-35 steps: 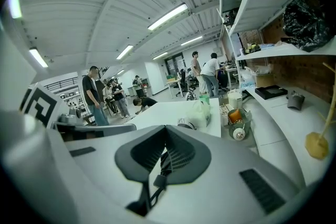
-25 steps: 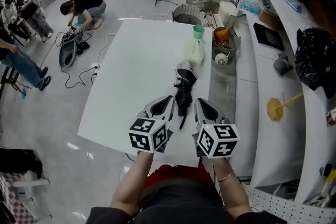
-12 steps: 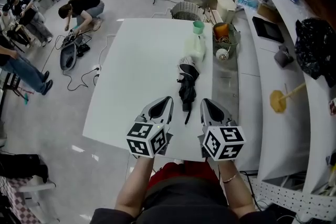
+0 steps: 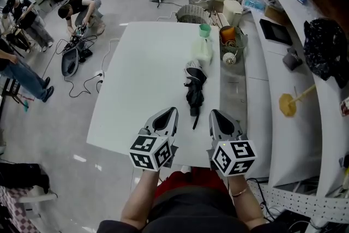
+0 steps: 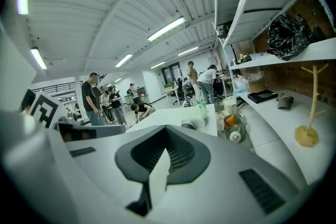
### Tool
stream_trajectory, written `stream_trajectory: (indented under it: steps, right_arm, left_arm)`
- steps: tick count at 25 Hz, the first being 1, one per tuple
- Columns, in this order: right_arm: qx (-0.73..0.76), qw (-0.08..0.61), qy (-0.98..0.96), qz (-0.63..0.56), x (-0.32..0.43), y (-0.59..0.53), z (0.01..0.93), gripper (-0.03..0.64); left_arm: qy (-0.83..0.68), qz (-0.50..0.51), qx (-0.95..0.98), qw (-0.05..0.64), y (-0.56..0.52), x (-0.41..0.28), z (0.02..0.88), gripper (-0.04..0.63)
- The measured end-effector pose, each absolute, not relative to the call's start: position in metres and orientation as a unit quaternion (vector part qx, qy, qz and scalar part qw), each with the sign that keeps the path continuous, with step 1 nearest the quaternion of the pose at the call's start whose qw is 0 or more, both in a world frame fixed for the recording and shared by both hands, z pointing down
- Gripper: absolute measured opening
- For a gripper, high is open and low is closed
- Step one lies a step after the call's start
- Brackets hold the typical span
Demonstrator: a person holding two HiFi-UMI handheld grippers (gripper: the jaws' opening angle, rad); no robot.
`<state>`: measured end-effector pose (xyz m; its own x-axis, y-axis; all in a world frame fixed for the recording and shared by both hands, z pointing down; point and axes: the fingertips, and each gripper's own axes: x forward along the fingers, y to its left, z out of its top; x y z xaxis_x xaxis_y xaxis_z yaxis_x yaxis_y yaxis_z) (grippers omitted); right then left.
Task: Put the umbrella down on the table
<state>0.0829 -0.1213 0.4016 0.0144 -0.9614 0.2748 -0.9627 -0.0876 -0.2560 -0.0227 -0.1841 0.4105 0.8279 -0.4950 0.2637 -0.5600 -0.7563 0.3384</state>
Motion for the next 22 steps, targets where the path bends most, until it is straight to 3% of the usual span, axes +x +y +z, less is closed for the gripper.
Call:
stream_trajectory:
  steps: [22]
  right_arm:
    - [0.714,-0.017,-0.675,0.185,0.067,-0.094,0.395,0.018]
  left_arm:
    - [-0.269,0.077,0.941,0.192,-0.156,-0.033,0.402,0.012]
